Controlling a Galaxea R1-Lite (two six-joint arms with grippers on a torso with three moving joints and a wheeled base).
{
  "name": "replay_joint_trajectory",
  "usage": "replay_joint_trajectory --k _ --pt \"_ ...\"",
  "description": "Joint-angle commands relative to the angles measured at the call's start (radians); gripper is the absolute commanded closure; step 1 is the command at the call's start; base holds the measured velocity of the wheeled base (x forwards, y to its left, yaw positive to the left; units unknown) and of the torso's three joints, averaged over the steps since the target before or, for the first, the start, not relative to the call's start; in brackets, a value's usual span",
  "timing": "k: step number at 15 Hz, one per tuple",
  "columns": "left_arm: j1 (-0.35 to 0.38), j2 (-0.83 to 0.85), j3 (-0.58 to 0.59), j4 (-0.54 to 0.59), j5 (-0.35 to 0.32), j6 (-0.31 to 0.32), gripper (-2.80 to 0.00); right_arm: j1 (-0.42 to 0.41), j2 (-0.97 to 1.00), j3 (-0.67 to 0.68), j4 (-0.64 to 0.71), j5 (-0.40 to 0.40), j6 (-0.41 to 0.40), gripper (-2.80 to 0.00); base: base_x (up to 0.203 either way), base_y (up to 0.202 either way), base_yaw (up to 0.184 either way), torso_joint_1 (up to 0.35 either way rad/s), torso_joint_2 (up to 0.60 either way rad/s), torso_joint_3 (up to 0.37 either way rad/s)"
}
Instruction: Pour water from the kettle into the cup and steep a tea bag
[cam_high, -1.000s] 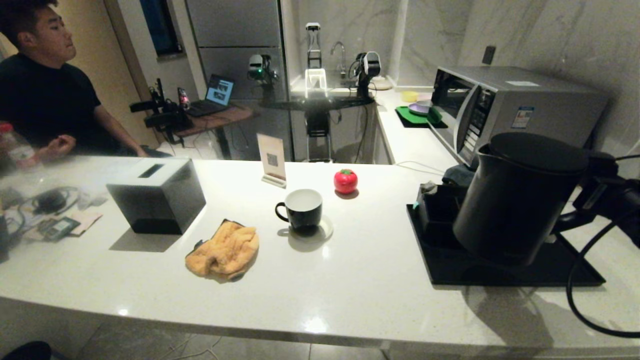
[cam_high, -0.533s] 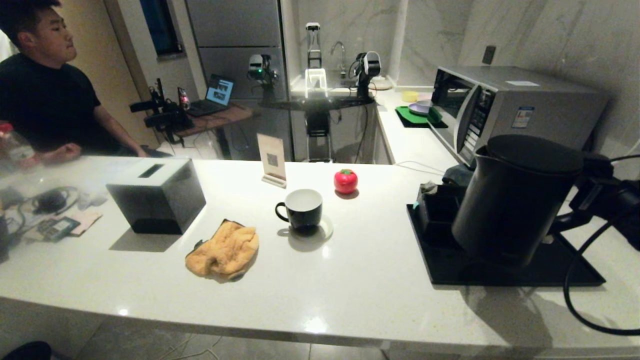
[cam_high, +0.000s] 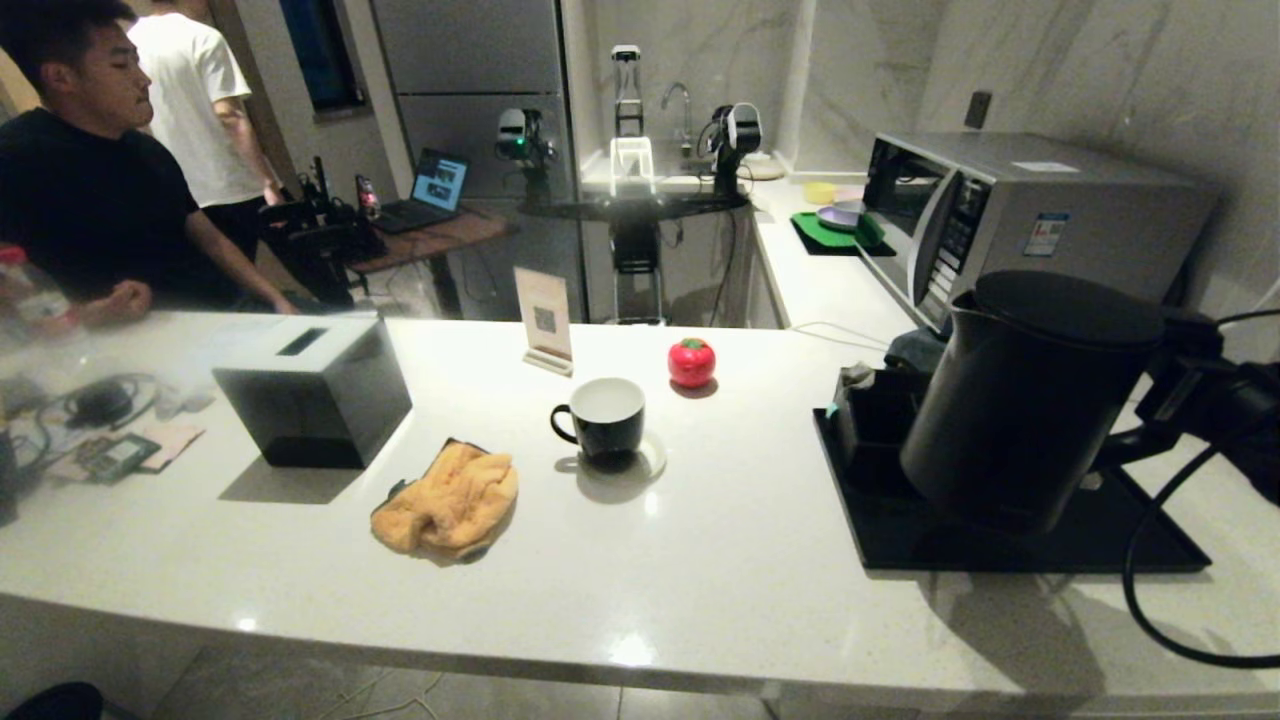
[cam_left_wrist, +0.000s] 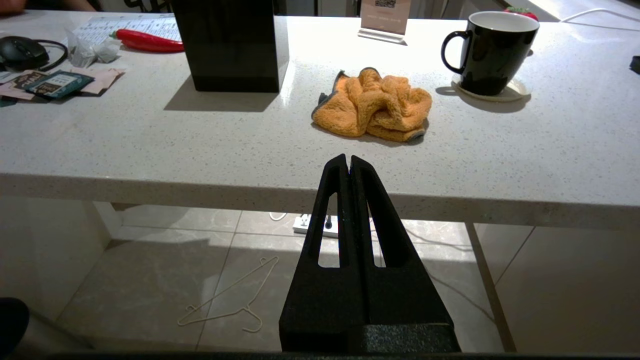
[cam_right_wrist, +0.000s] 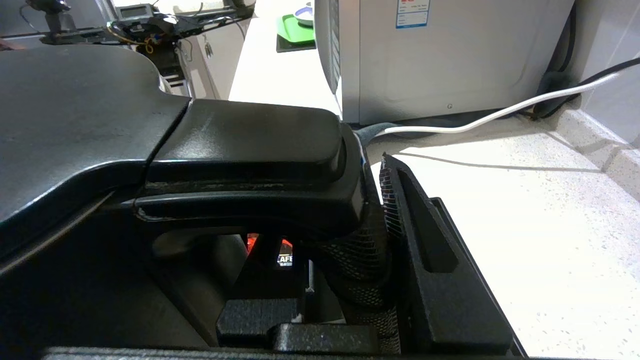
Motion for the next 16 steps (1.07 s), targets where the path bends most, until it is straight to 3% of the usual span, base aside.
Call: replay_joint_trajectory --k 1,13,16 --pt "0.000 0.001 0.000 0.000 0.000 0.000 0.00 -0.001 0.004 0.001 -0.009 -0.001 0.001 0.00 0.000 0.000 0.000 0.000 0.00 0.000" --pt "0.000 0.001 0.000 0.000 0.000 0.000 0.00 -0.001 -0.009 0.010 -0.012 -0.017 0.000 0.00 0.000 0.000 0.000 0.000 0.00 0.000" --pt "0.000 0.001 0.000 0.000 0.000 0.000 0.00 -0.001 -0.022 0.012 -0.007 -0.017 0.000 0.00 0.002 0.149 -0.002 0.002 0.00 0.004"
